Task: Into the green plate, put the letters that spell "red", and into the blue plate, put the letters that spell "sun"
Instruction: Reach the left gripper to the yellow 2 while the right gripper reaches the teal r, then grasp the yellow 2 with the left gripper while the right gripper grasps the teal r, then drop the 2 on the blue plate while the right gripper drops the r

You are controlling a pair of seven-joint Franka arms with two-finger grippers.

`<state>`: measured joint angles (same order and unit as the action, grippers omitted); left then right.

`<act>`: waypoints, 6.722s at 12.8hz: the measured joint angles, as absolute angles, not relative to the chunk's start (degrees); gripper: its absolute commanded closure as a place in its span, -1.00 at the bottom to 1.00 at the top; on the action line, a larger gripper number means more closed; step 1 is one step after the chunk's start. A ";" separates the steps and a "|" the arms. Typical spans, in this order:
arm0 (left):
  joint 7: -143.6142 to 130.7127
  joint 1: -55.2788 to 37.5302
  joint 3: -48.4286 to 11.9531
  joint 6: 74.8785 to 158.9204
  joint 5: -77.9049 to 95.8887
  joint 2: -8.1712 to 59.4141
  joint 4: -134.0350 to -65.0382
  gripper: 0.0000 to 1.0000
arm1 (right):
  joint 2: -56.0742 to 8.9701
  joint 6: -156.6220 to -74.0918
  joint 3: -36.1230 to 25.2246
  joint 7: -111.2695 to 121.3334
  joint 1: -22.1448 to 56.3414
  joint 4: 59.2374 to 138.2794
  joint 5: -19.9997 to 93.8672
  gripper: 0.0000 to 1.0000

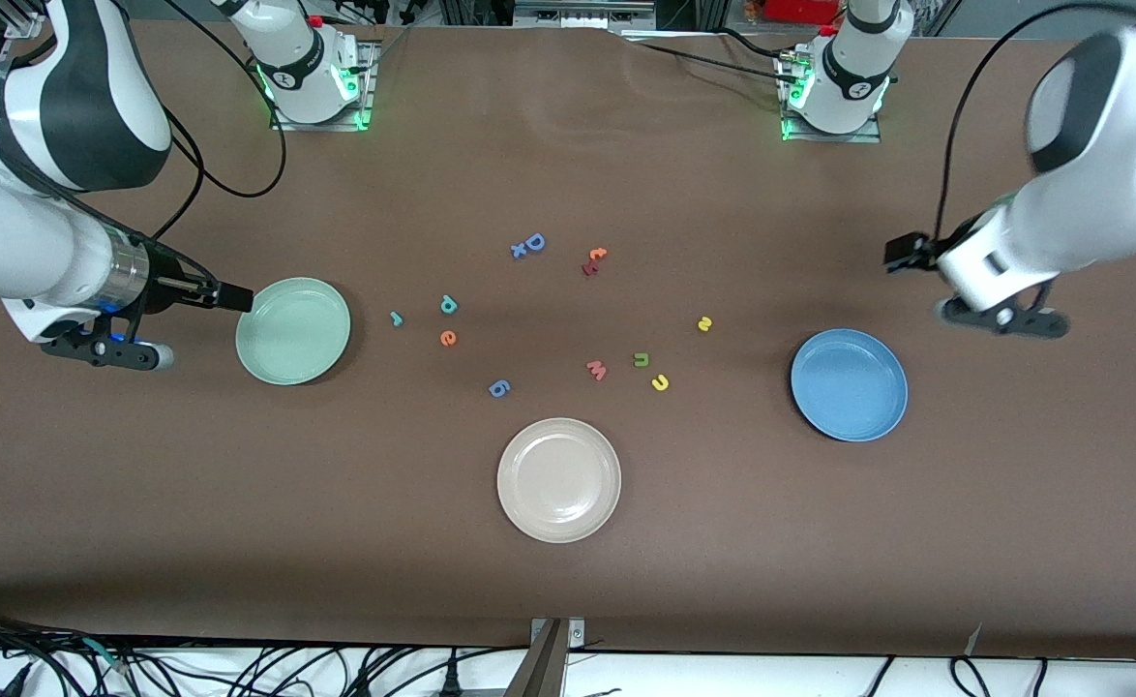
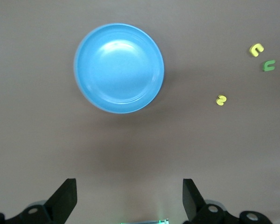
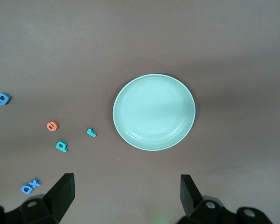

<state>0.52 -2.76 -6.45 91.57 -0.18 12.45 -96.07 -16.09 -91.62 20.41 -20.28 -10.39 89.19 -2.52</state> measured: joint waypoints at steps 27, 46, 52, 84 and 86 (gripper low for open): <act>-1.87 -22.13 -7.92 143.12 3.69 29.49 -119.58 0.99 | -28.67 -129.42 22.92 -35.38 -1.25 115.53 -8.33 -0.88; -4.94 -20.23 -9.27 136.39 0.52 30.29 -114.48 -1.00 | -32.35 -132.10 22.93 -35.34 -1.02 115.66 -8.79 0.14; -6.93 -21.96 -9.30 136.98 0.33 31.16 -116.14 0.62 | -32.35 -132.36 23.14 -35.33 -0.96 115.71 -8.80 0.59; -1.31 -3.76 -20.46 129.61 -8.31 28.34 -108.20 -1.00 | -30.63 -114.05 9.97 -11.75 -4.21 104.95 -8.29 -0.73; -11.91 -8.81 -20.43 129.63 -8.32 29.75 -105.33 -1.00 | -28.52 -112.85 13.61 -17.38 -4.16 104.85 -7.26 -0.73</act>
